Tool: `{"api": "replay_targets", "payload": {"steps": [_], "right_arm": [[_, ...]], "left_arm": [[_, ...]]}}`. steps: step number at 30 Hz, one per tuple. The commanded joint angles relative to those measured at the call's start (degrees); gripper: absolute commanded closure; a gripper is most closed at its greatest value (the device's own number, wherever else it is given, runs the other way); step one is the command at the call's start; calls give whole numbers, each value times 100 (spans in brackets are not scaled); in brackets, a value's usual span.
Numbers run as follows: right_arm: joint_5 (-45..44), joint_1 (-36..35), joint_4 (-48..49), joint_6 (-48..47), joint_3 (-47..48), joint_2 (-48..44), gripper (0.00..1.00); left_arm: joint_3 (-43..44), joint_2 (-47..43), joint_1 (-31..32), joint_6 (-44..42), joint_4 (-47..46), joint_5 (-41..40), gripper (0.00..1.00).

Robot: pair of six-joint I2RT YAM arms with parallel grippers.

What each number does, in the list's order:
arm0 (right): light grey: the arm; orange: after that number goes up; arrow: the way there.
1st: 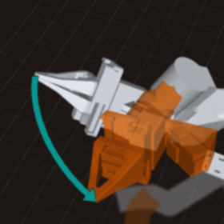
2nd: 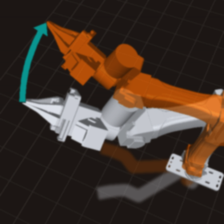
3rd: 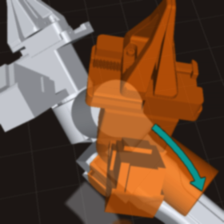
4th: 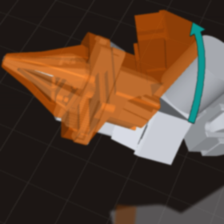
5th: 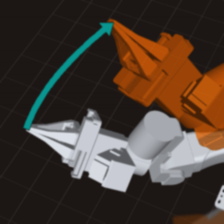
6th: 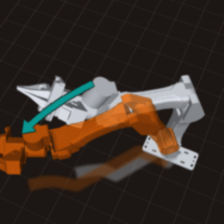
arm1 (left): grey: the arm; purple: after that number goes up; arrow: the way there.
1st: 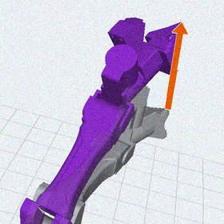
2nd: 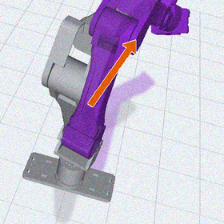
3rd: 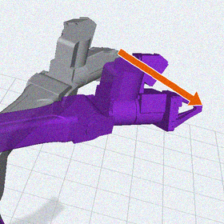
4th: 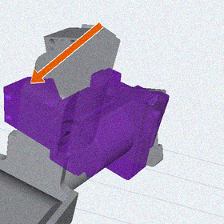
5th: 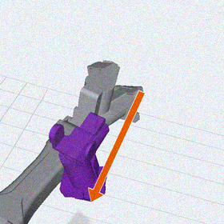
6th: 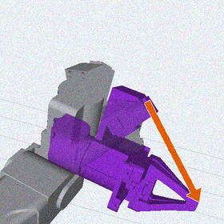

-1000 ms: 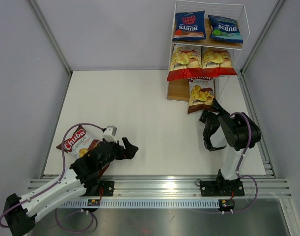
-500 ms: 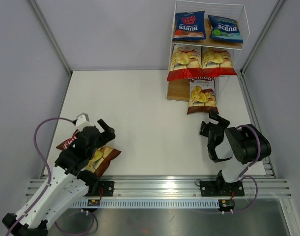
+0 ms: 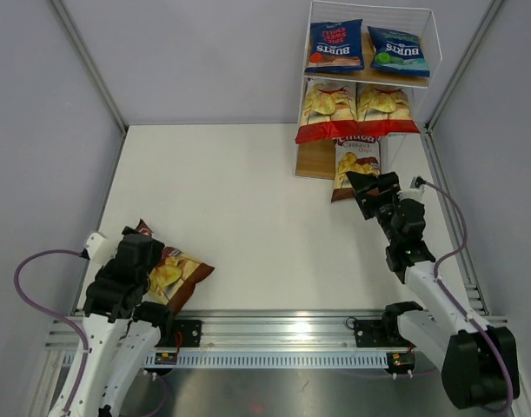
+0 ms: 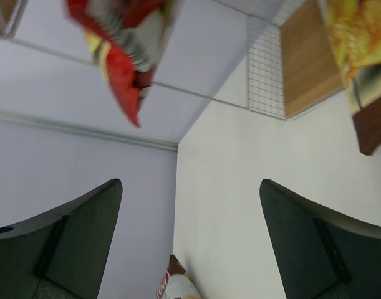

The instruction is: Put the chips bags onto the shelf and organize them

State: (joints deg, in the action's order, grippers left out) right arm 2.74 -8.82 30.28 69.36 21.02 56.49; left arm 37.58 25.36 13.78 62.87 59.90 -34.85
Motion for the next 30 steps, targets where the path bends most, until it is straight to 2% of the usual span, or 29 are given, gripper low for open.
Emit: {"api": "replay_targets", "payload": {"steps": [1,4,7,8,17,18,19,21,24,25,28,30], "right_arm": [[954,56,-2262,-1838,675,-734,1],[1769,73,-2238,-2014,764,-1113,0],[2474,73,-2324,-2339,904,-1035,0],[2581,65,-2386,-2435,991,-939,0],[2837,65,-2061,-2331,834,-850,1],[2828,65,-2061,-2340,817,-876,0],[2785,73,-2070,-2331,790,-894,1],[2758,73,-2070,-2348,773,-929,1],[2714,73,-2079,-2383,764,-885,1],[2723,73,-2070,-2384,764,-850,1],[2775,73,-2053,-2410,790,-701,1],[2802,73,-2053,-2436,799,-666,1]], "left_arm": [[39,-155,-217,883,417,-373,1],[-321,-85,-270,1280,365,-321,1],[-795,-171,-279,1149,-117,12,1],[-918,-259,-279,913,-528,135,1],[-2140,-287,-279,788,-2173,1638,4],[-2289,-199,-279,771,-2454,2040,6],[-2499,-103,-279,849,-2953,2218,1],[-2676,282,-210,972,-3474,2578,1],[-2686,776,255,1341,-4108,2406,1],[-2643,855,640,1437,-4274,2291,1],[-2476,1137,1378,1850,-4416,1790,1],[-2309,1260,1574,1895,-4338,1597,1]]}}
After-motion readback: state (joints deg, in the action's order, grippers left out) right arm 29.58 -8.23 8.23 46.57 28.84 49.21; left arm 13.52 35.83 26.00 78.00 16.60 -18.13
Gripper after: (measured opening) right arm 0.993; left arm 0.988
